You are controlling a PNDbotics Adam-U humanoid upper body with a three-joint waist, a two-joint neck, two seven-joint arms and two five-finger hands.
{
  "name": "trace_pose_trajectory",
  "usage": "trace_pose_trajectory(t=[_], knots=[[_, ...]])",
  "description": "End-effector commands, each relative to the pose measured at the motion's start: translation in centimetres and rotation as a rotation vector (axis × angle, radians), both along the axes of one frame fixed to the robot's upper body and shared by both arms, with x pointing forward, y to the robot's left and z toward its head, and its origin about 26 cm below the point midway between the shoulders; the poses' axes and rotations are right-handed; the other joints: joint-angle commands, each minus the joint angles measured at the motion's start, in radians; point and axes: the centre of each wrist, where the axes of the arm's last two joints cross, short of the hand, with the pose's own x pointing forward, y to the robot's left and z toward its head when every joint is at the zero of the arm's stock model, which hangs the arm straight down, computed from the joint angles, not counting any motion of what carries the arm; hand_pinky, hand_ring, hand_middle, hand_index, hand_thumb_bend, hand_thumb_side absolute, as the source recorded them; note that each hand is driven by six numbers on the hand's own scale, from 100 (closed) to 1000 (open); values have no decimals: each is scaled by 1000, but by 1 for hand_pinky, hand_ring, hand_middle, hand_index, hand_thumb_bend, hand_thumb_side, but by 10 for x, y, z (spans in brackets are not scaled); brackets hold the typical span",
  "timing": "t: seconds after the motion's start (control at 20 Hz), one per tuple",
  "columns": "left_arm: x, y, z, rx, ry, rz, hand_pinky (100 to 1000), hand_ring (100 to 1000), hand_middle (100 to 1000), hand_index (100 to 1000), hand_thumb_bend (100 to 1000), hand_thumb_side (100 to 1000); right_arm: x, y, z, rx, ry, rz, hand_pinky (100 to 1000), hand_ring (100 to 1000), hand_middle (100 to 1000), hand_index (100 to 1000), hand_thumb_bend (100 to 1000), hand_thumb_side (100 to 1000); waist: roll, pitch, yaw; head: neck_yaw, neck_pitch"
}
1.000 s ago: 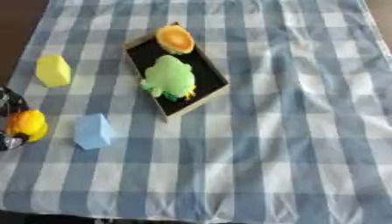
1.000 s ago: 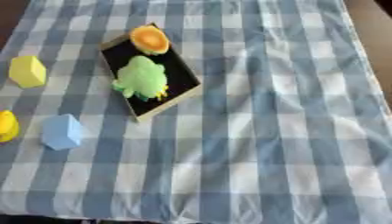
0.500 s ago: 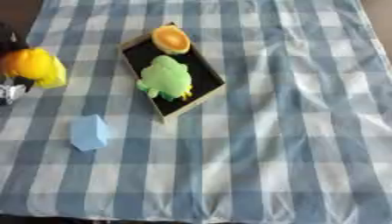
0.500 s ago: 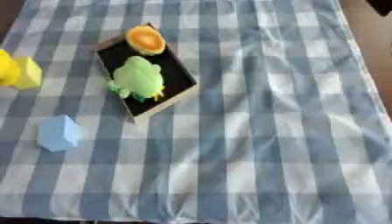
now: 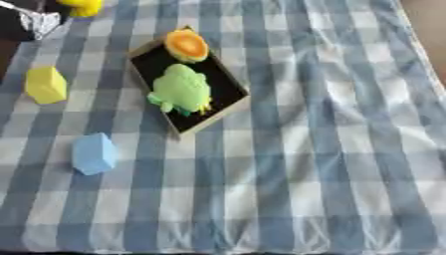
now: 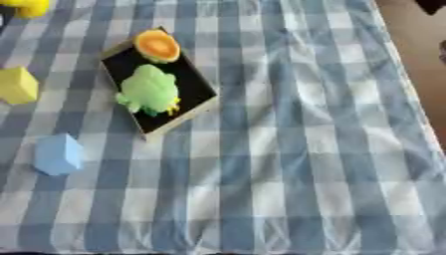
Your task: Pick up objects on the table and place them in the box.
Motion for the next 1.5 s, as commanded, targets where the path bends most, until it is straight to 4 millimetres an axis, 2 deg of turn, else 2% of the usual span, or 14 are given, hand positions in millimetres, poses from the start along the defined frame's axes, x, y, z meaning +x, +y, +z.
trace_pose_trajectory(t=[0.05, 0.25, 0.5, 1.15, 1.3, 1.4, 1.5], knots=[[27, -10, -6, -12, 3, 34, 664, 583, 529, 669, 218, 100, -5, 3, 14, -39, -33, 13, 919, 859, 779, 829, 100, 767, 15, 5, -8, 9, 4], [53, -20, -19, -57, 18, 49, 657, 579, 527, 668, 215, 100, -5, 5, 17, -38, -43, 20, 919, 859, 780, 829, 100, 769, 17, 19, -23, 17, 3], [73, -30, -40, -53, 57, 53, 661, 584, 534, 672, 244, 100, -4, 7, 18, -33, -45, 30, 920, 859, 780, 829, 100, 772, 18, 29, -37, 25, -3], [94, -34, -80, 30, 163, 62, 690, 619, 569, 702, 349, 100, -3, 9, 18, -17, -50, 43, 924, 861, 782, 830, 100, 778, 18, 28, -45, 23, -1], [96, -34, -83, 49, 176, 66, 737, 684, 640, 760, 413, 134, -3, 9, 18, -12, -49, 44, 924, 861, 782, 830, 100, 781, 18, 27, -45, 23, -1], [97, -33, -85, 75, 182, 82, 797, 767, 742, 841, 482, 196, -3, 9, 17, -11, -47, 46, 924, 861, 782, 830, 100, 783, 18, 27, -45, 22, 0], [98, -31, -87, 101, 188, 96, 839, 819, 799, 884, 530, 236, -3, 8, 17, -11, -46, 46, 924, 861, 782, 830, 100, 784, 18, 26, -45, 21, 2]])
